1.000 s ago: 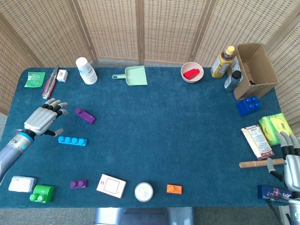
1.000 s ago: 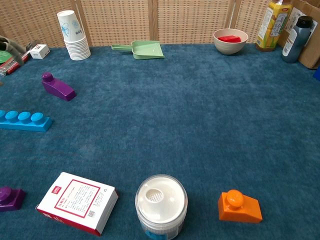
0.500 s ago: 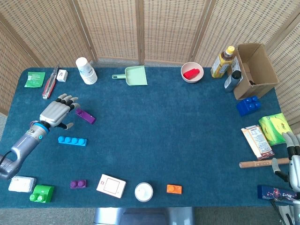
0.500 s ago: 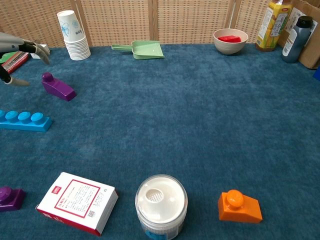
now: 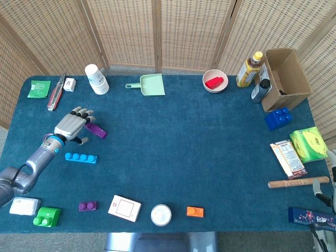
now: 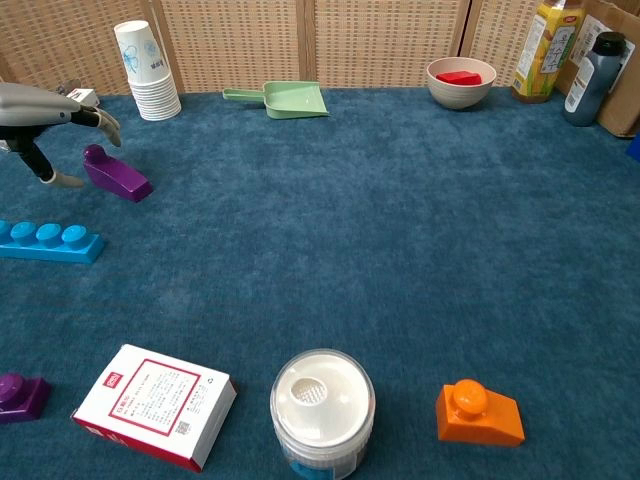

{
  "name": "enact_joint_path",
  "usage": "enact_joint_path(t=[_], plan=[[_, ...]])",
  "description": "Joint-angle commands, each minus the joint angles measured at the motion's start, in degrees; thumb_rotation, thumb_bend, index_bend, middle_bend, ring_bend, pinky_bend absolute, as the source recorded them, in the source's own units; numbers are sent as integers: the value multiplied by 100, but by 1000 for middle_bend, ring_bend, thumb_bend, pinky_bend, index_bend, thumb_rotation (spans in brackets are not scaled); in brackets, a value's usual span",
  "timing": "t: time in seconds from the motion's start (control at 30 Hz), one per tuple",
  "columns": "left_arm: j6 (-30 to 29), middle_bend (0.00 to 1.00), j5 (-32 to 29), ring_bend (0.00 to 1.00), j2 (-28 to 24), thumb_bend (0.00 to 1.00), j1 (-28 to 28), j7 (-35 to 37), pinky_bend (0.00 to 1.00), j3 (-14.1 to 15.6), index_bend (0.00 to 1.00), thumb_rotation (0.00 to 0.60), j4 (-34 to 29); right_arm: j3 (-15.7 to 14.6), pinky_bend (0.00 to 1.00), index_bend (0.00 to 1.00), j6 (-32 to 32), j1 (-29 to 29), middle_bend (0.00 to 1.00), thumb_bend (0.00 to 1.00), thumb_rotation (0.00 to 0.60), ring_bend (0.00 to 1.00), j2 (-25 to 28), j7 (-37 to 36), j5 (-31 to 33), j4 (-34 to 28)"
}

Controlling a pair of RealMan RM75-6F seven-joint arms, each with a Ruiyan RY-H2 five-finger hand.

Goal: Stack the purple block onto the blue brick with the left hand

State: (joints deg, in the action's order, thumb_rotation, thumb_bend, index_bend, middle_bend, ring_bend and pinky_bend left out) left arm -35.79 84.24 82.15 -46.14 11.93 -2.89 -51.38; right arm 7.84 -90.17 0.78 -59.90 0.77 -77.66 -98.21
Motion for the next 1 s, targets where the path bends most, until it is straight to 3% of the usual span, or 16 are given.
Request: enact_joint_path(t=[0.03,0.4,0.7,0.83,1.0], plan=[[42,47,-12,0,72,364,-51,-6,0,19,179,523,87,7,68,72,-16,13,97,411,600,0,10,-7,4,-2],[227,51,-34,0,402,364,-284,69,0,49,185,525,510,19,68,71,-142,111,98,412,600,0,40,38,24,-59],[309,82,-36,0,742,364,-451,179,0,67,304,540,889,39,68,72,-245,207,98,411,600,0,63,32,72,-79],[292,113,-34,1,856,365,-495,238,0,71,384,597,1052,25,68,72,-333,297,97,412,600,0,80,9,93,-79],[325,154,-38,16,931,364,-513,275,0,105,470,600,1171,28,68,72,-396,360,97,412,600,0,93,-28,101,-73]])
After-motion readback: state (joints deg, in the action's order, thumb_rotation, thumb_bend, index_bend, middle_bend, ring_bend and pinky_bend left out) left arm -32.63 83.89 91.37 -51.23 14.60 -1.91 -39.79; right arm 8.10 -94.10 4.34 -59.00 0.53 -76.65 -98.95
